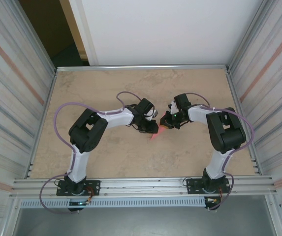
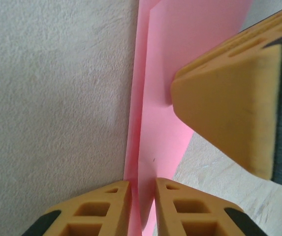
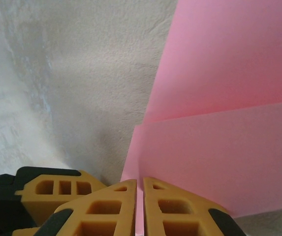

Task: Fold a paper plane with a square sheet of paper (pick it up from the middle)
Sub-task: Fold the wing for the fifth time at the center of the table.

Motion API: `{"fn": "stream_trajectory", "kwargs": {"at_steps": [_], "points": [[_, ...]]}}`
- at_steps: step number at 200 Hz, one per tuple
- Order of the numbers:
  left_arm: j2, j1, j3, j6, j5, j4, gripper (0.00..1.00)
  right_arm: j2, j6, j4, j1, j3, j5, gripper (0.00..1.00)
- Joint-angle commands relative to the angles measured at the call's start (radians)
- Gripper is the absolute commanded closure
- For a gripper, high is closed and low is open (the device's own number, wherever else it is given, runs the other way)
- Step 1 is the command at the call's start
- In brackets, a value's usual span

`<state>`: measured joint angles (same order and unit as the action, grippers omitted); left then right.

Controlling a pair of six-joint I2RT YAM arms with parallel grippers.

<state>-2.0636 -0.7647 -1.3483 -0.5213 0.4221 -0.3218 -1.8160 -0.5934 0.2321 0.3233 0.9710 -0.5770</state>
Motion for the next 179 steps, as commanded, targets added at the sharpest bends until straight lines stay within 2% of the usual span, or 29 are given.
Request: {"fn": "stream_trajectory", "kwargs": {"at_steps": [1,129,166,179], "points": [[-0.054,0.001,0.007,-0.003,-0.028,-0.066,0.78,-0.017,0.015,0.014,0.005,0.021,-0.002,0.87],[-0.053,0.002,0.011,-0.003,-0.029,-0.066,0.78,-0.067,0.032,0.026,0.004,0.014,0.031,0.87],[-0.038,0.001,0.003,0.001,-0.038,-0.077,0.78,-0.079,0.039,0.045,0.005,0.015,0.05,0.88],[0.015,0.004,-0.006,0.004,-0.044,-0.085,0.78,-0.083,0.042,0.053,0.005,0.018,0.056,0.87]]}}
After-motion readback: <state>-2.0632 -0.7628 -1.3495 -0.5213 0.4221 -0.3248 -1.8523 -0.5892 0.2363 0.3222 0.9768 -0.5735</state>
